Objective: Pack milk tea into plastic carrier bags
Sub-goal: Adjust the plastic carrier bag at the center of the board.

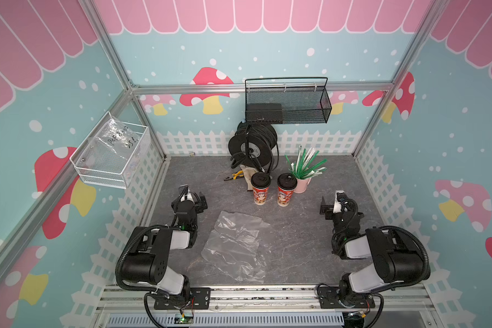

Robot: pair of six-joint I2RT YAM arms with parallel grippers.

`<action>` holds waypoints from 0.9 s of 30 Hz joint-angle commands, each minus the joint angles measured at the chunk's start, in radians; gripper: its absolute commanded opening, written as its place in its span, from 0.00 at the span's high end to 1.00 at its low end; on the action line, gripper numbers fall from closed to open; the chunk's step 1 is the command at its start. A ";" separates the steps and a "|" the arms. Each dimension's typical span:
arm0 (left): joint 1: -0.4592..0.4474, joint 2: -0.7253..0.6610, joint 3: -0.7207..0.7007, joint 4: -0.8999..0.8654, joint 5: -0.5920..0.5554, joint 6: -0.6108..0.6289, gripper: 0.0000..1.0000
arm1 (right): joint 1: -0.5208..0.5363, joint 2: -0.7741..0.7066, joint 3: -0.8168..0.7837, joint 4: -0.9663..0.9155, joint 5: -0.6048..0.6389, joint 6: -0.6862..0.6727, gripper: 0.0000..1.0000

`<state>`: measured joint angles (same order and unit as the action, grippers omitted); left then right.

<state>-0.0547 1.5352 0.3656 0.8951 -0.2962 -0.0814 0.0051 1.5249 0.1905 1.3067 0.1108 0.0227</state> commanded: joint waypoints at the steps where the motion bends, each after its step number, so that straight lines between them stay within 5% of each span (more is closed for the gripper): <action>1: -0.003 0.005 0.018 0.010 -0.009 0.015 0.00 | -0.005 0.004 0.009 0.024 -0.017 -0.018 0.00; 24: -0.004 0.003 0.017 0.015 -0.014 0.020 0.00 | -0.005 0.002 0.007 0.024 -0.017 -0.020 0.00; 27: -0.068 -0.075 0.050 -0.097 -0.126 0.063 0.01 | -0.001 -0.034 0.020 -0.030 -0.001 -0.020 0.00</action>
<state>-0.0788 1.5204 0.3756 0.8566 -0.3389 -0.0700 0.0051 1.5223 0.1925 1.2980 0.1036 0.0185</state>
